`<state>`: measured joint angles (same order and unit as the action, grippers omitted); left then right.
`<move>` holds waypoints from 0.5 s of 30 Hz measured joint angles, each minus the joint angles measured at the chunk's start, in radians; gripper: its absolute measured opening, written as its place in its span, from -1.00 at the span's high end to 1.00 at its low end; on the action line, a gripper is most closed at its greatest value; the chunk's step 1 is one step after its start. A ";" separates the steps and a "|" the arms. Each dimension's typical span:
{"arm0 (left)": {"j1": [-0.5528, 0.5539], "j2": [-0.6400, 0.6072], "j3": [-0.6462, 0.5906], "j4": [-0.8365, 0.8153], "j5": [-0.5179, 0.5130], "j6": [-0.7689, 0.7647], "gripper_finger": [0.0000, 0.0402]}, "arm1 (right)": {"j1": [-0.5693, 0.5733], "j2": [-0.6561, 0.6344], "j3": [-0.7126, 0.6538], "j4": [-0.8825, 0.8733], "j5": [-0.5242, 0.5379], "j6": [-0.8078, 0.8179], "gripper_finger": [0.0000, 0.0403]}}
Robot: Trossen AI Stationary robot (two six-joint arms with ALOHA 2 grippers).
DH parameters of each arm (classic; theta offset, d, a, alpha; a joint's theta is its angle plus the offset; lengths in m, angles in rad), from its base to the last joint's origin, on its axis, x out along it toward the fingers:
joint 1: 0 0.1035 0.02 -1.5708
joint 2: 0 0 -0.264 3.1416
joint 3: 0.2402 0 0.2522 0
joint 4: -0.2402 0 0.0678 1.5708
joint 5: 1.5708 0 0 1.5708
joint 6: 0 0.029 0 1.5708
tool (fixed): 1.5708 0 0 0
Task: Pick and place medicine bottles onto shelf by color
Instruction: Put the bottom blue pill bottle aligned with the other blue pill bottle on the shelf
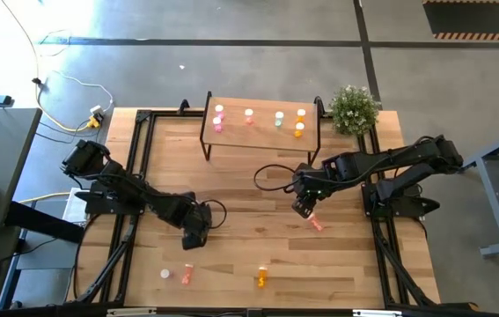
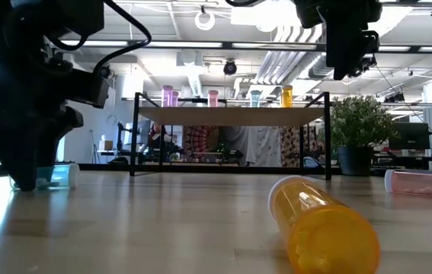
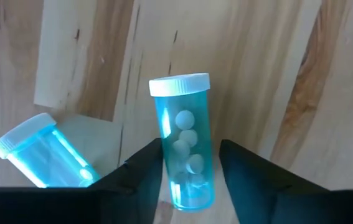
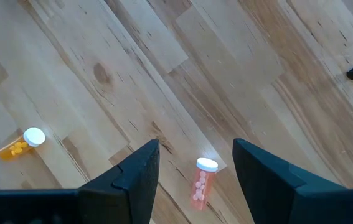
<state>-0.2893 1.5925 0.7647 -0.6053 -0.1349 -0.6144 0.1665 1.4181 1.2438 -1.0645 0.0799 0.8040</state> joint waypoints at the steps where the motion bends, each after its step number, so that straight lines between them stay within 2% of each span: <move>1: 0.000 0.000 0.000 0.003 0.001 0.000 0.32 | 0.000 0.000 0.000 0.000 0.000 0.000 0.03; 8: 0.001 -0.004 -0.002 0.029 0.010 -0.002 0.61 | 0.000 0.000 0.000 0.017 0.000 0.000 0.03; 15: 0.001 -0.024 -0.004 0.108 0.021 0.009 0.57 | 0.000 0.000 0.000 0.181 -0.056 -0.066 0.03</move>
<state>-0.2882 1.5685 0.7609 -0.4976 -0.1143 -0.6057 0.1661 1.4181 1.2438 -0.8837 0.0239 0.7383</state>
